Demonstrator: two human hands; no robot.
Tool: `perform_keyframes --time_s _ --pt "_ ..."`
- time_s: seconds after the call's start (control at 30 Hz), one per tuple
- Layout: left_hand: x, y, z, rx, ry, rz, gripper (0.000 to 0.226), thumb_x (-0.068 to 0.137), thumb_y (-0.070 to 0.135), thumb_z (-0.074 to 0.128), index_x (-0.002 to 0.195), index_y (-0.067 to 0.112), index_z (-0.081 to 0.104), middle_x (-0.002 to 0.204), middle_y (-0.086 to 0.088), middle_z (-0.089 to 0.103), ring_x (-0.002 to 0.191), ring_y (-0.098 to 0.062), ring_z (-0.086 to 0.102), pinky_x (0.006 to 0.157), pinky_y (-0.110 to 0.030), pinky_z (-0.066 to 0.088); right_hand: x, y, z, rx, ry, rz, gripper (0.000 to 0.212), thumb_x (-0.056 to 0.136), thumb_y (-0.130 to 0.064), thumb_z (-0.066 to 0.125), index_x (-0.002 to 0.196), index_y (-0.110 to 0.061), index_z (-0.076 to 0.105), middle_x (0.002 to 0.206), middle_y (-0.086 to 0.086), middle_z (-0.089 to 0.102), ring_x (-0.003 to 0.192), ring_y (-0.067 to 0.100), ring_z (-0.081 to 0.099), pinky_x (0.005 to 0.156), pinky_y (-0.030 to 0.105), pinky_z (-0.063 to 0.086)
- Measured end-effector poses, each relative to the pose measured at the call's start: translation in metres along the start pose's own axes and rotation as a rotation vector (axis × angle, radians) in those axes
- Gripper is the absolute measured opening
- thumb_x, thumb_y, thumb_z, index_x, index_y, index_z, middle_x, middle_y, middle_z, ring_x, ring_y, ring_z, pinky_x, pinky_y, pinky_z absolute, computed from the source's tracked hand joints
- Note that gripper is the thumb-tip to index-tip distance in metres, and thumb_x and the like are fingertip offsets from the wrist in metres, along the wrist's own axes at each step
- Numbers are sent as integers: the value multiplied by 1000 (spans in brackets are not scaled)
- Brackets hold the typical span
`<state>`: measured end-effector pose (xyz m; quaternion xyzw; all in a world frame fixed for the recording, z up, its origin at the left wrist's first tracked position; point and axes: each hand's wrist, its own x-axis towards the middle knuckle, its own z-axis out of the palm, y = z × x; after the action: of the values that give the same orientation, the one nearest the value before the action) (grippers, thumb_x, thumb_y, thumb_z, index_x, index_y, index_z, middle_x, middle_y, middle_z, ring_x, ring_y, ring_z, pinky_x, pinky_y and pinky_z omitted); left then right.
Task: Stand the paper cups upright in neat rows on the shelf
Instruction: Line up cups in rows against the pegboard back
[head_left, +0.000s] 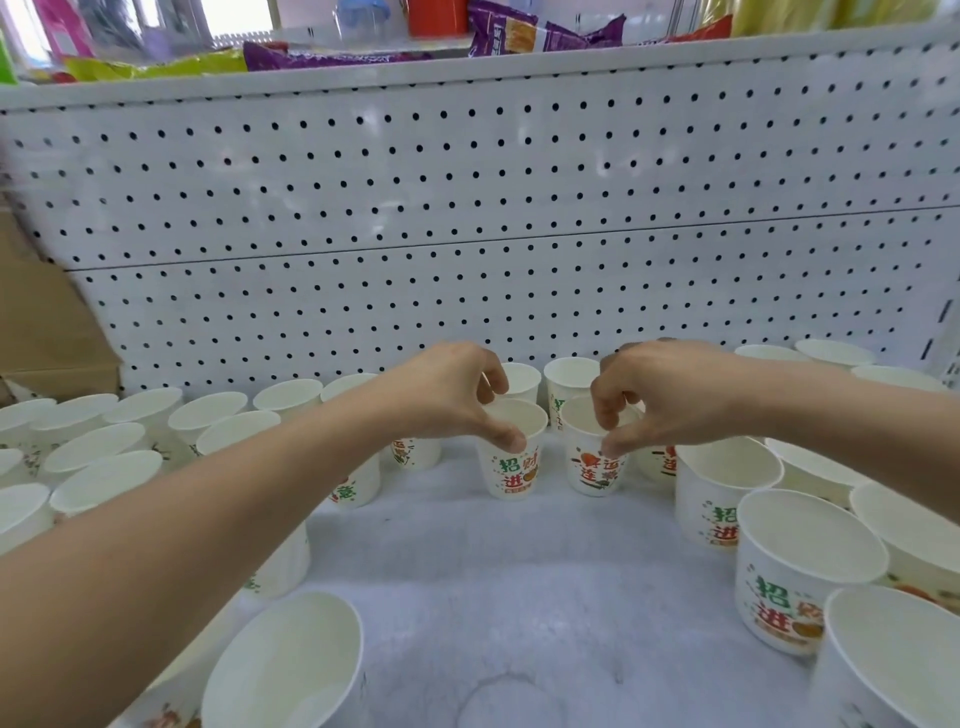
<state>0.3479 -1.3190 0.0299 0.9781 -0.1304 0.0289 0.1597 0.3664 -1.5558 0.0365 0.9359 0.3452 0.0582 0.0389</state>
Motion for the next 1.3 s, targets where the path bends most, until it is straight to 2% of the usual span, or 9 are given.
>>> perform_keyframes --time_s 0.2,0.33,0.43,0.57,0.73,1.07,1.17,1.23,1.3 --pt "2 9 2 -28 4 8 63 62 49 85 113 23 61 102 10 65 90 -4 61 83 -29 53 -1 0 4 -53 41 1 22 76 -53 66 78 -32 62 80 -15 58 74 1 51 50 22 25" --pt "3 8 1 -28 37 2 56 63 54 82 107 25 62 99 13 63 87 -2 59 73 -24 49 -2 0 4 -32 47 -12 22 76 -53 66 80 -32 63 80 -15 59 76 3 53 53 22 28" --pt "2 5 -2 -40 136 -48 48 71 66 68 99 27 63 93 13 64 87 -4 59 69 -24 48 -2 0 4 -22 54 -23 20 77 -52 66 81 -32 64 80 -15 60 77 3 53 53 23 30" --pt "4 0 -1 -120 88 -171 63 80 77 45 106 23 65 101 0 68 95 -18 63 86 -39 52 -3 -1 3 -16 57 -25 18 79 -48 67 81 -30 65 81 -14 61 78 5 55 56 24 36" --pt "5 -3 3 -260 58 -175 70 80 79 39 110 20 64 111 -5 68 102 -22 63 94 -45 50 -4 -2 3 -4 57 -17 17 79 -47 67 80 -30 65 80 -14 61 79 7 57 59 25 42" --pt "-9 1 -11 -309 -13 -80 64 85 73 36 127 27 56 130 7 58 118 -12 53 103 -37 40 -11 -6 -3 35 59 -2 22 82 -56 60 93 -38 64 92 -20 58 87 4 55 71 29 48" --pt "-38 4 -24 -290 24 -6 57 81 76 37 117 37 59 119 17 62 110 -4 56 91 -29 43 -18 -16 -14 68 60 -5 31 80 -62 57 105 -43 61 104 -22 55 97 3 52 81 30 47" --pt "-62 3 -31 -277 42 34 57 74 80 40 115 44 59 110 27 62 103 10 56 86 -23 44 -22 -33 -24 138 62 -31 36 76 -65 54 106 -46 60 111 -24 54 103 3 51 86 32 45" --pt "-87 -2 -36 -270 62 50 55 74 77 45 116 44 59 109 28 63 99 16 55 87 -23 47 -25 -58 -34 206 57 -75 43 71 -69 51 108 -48 58 113 -26 52 105 0 49 88 30 43"
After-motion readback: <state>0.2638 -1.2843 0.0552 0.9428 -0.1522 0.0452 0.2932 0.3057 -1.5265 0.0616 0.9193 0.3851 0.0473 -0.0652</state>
